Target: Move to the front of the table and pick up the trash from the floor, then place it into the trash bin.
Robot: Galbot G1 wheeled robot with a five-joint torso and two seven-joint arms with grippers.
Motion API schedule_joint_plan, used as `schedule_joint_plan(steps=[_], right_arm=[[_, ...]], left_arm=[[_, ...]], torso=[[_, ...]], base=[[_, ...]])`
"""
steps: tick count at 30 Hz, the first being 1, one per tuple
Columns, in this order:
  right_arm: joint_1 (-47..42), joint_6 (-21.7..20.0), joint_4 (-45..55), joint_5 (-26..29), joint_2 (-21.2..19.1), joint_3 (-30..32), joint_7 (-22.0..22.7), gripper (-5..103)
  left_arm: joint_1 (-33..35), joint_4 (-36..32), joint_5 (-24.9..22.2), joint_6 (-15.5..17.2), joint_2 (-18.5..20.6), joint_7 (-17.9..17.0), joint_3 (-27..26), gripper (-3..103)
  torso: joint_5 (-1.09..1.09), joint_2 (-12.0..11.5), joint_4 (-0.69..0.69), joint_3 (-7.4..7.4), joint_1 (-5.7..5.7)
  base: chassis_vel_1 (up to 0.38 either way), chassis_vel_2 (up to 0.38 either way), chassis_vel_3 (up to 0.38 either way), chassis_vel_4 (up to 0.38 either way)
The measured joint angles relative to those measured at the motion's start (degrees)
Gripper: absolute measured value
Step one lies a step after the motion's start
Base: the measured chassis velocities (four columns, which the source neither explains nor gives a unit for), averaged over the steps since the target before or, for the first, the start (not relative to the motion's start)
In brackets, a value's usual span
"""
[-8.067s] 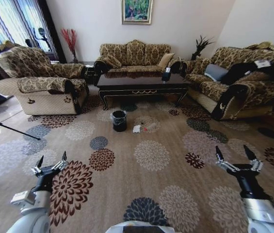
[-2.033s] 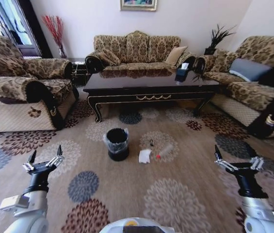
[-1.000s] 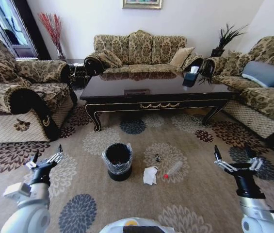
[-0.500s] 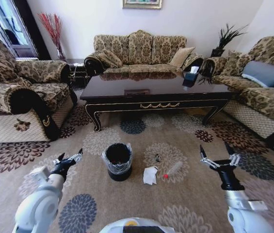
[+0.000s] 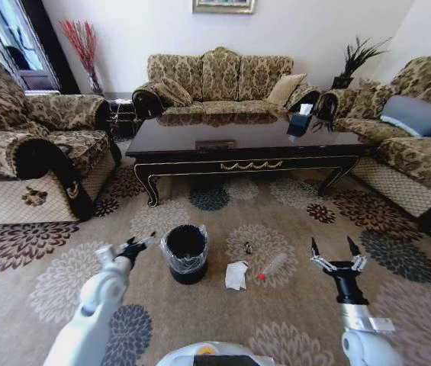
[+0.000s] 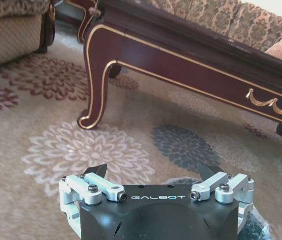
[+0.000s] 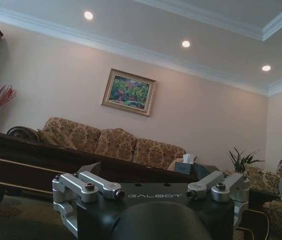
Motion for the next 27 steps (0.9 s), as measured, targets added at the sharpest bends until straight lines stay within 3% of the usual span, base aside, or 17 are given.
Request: schedule_joint_plan(steps=[2, 3, 7, 8, 11, 16, 27], right_arm=[[0.0, -0.1, -0.5, -1.0, 0.4, -0.1, 0.0, 100], [0.0, -0.1, -0.5, -1.0, 0.4, -0.1, 0.0, 100], [-0.4, 0.2, -1.8, -2.0, 0.9, 0.6, 0.0, 100], [-0.4, 0.2, -1.8, -2.0, 0.9, 0.6, 0.0, 100], [-0.8, 1.0, -2.7, -2.0, 0.7, 1.6, -0.1, 100], [-0.9, 1.6, -3.4, -1.5, 0.3, 2.1, -0.2, 100], [-0.5, 2.1, -4.4, -1.7, 0.4, 1.5, -0.9, 100]], left_arm=[[-2.7, 2.0, -0.1, 2.2, -1.3, -3.3, 2.2, 100], [-2.7, 2.0, -0.1, 2.2, -1.3, -3.3, 2.2, 100], [-6.7, 4.1, -1.9, 8.5, -3.5, -9.1, 5.3, 100], [-6.7, 4.1, -1.9, 8.5, -3.5, -9.1, 5.3, 100], [-7.7, 4.4, -2.0, 12.9, -5.0, -12.4, 6.1, 100], [-7.7, 7.1, -0.6, 13.7, -6.9, -15.1, 6.2, 100], [-7.0, 12.5, -1.0, 12.0, -10.5, -14.3, 5.2, 100]], torso=[[0.00, 0.0, 0.00, 0.00, 0.00], [0.00, 0.0, 0.00, 0.00, 0.00], [0.01, 0.0, 0.00, 0.00, 0.00], [0.01, 0.0, 0.00, 0.00, 0.00], [0.01, 0.0, 0.00, 0.00, 0.00], [0.00, 0.0, 0.01, 0.00, 0.00], [0.00, 0.0, 0.01, 0.00, 0.00]], base=[[0.000, 0.000, 0.000, 0.000], [0.000, 0.000, 0.000, 0.000], [0.000, 0.000, 0.000, 0.000], [0.000, 0.000, 0.000, 0.000], [0.000, 0.000, 0.000, 0.000], [0.000, 0.000, 0.000, 0.000], [0.000, 0.000, 0.000, 0.000]])
